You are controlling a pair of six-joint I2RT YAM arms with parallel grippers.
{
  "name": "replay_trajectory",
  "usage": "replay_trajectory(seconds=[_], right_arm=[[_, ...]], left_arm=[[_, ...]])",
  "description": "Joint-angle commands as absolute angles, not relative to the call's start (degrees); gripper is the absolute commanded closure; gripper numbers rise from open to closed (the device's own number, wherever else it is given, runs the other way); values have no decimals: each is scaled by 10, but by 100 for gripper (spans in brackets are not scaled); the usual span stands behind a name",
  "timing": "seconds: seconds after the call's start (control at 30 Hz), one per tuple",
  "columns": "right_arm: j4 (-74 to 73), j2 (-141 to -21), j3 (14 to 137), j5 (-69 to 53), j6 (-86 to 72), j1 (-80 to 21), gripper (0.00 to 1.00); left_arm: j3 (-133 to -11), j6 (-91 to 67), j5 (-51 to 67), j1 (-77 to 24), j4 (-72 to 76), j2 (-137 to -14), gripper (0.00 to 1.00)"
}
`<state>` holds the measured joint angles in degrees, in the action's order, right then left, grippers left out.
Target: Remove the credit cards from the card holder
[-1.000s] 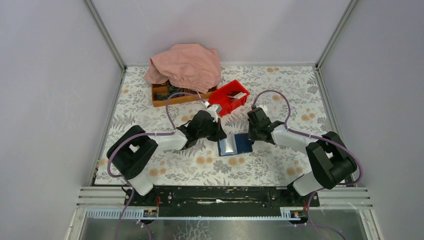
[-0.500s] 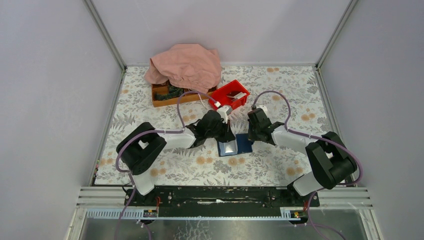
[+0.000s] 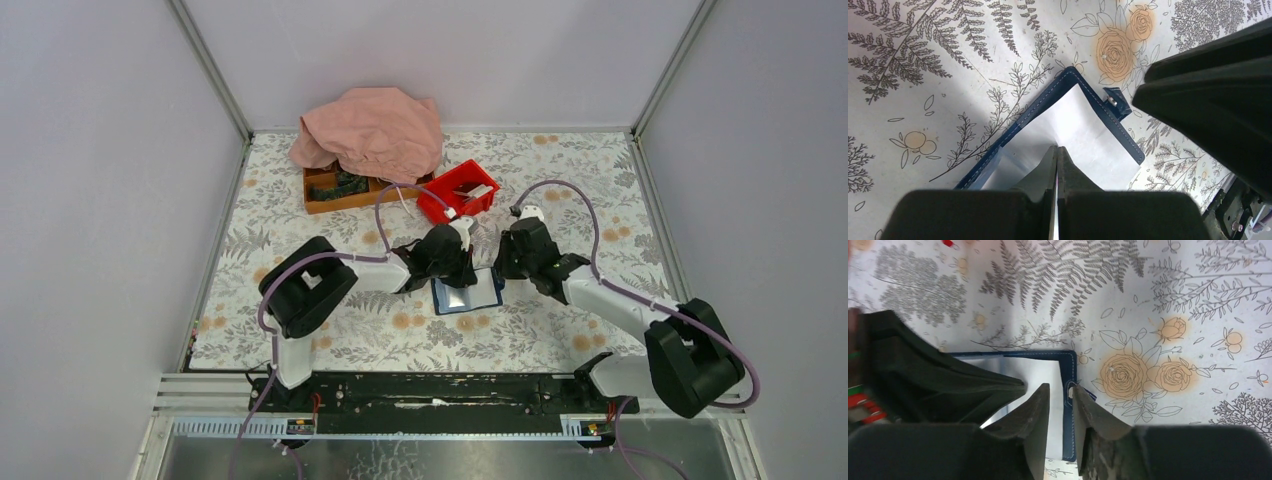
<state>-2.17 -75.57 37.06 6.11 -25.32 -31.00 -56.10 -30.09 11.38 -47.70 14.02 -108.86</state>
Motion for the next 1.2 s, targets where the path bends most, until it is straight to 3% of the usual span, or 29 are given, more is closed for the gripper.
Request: replay_trajectory(seconds=[0.0, 0.1, 0.27, 0.53, 0.97, 1.17], right_arm=[[-1, -710, 364, 51, -244, -309, 67], [-1, -688, 362, 53, -236, -309, 68], [-3, -698, 374, 31, -216, -308, 99], [50, -786, 365, -71, -223, -309, 100], [22, -870, 370, -4, -246, -309, 100], [14, -883, 377, 10, -249, -309, 100]], left_arm=[[-576, -293, 97, -482, 135, -1102, 100], [-579, -292, 93, -483, 135, -1106, 100], [-580, -292, 92, -484, 132, -1106, 100], [-576, -286, 74, -484, 127, -1088, 100], [-551, -269, 42, -484, 139, -1036, 99], [-456, -256, 31, -490, 213, -910, 97]])
